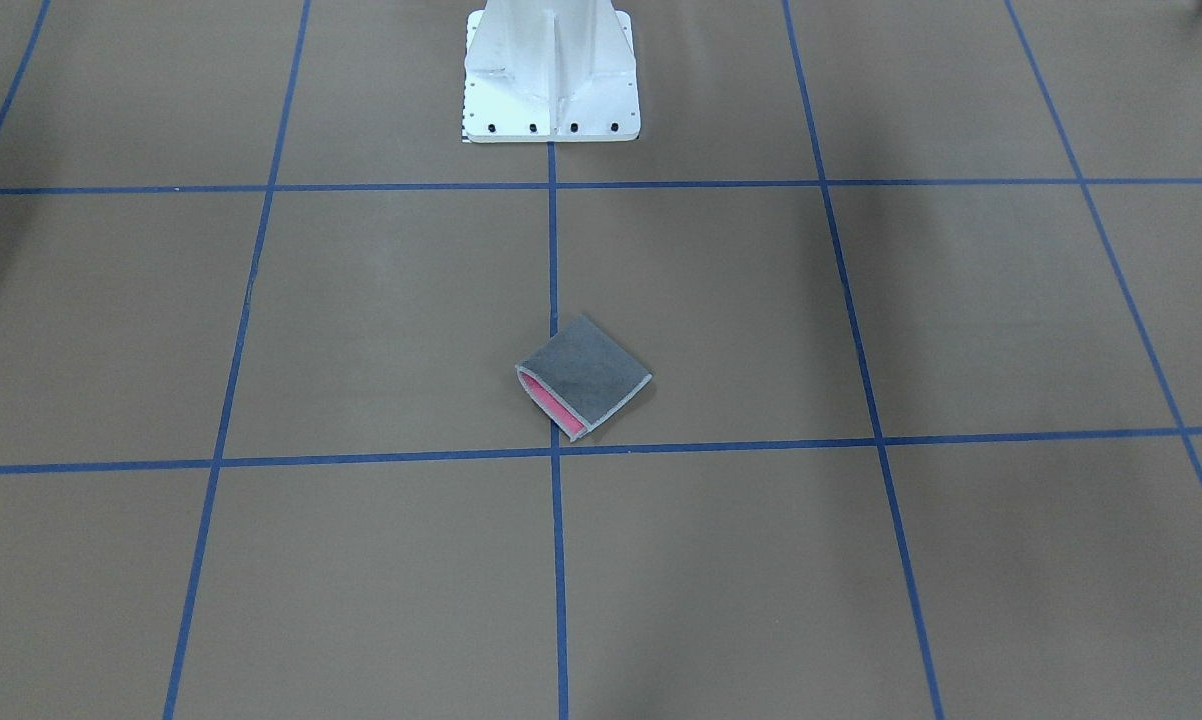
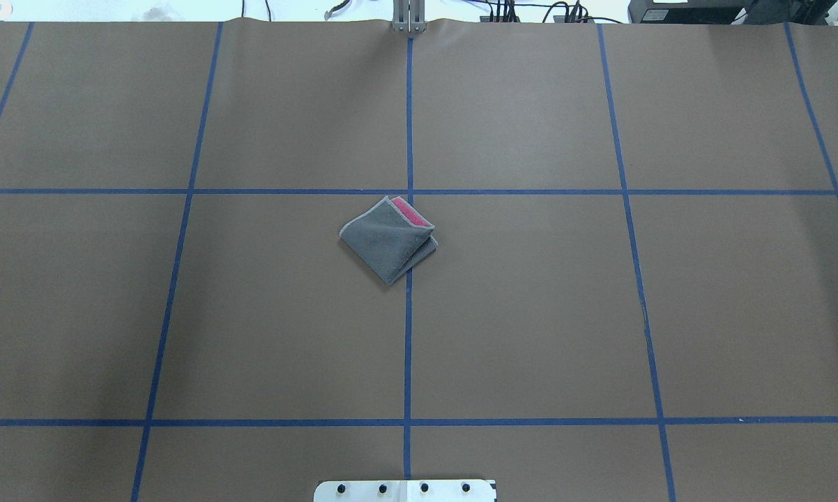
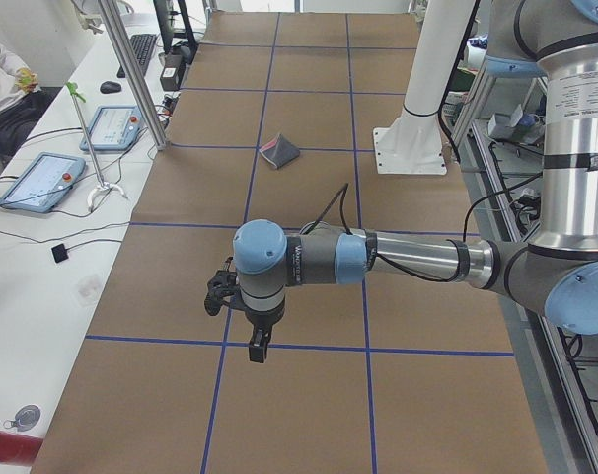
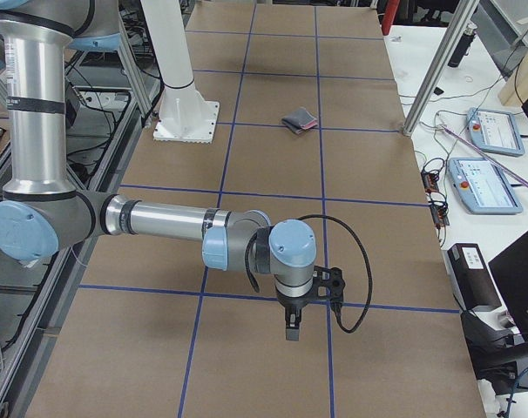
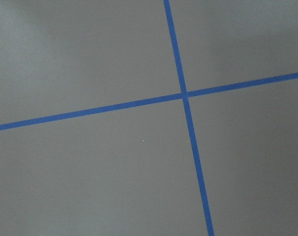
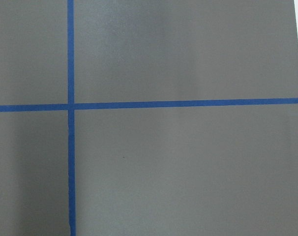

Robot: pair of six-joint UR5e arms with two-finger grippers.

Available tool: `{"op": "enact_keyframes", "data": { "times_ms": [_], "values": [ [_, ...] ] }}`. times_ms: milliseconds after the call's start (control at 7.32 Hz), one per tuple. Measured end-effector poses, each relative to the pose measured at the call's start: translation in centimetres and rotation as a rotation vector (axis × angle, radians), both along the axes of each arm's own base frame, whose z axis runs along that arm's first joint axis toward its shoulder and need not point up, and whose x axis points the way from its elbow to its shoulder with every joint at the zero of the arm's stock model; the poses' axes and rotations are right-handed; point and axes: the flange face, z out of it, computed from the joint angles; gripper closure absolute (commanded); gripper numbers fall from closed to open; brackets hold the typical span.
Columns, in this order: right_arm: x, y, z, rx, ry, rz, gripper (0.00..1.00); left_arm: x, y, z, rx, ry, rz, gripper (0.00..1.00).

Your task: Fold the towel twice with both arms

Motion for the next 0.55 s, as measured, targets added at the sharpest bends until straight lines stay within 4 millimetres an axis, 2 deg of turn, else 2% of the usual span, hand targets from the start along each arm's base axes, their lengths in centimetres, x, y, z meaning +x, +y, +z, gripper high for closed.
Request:
{"op": "enact_keyframes", "data": {
  "times_ms": [547],
  "values": [
    [-0.13, 0.14, 0.04, 0.009, -0.013, -0.007, 0.0, 0.22, 0.24, -0.07, 0.002, 0.01, 0.002, 0.0]
  ]
}}
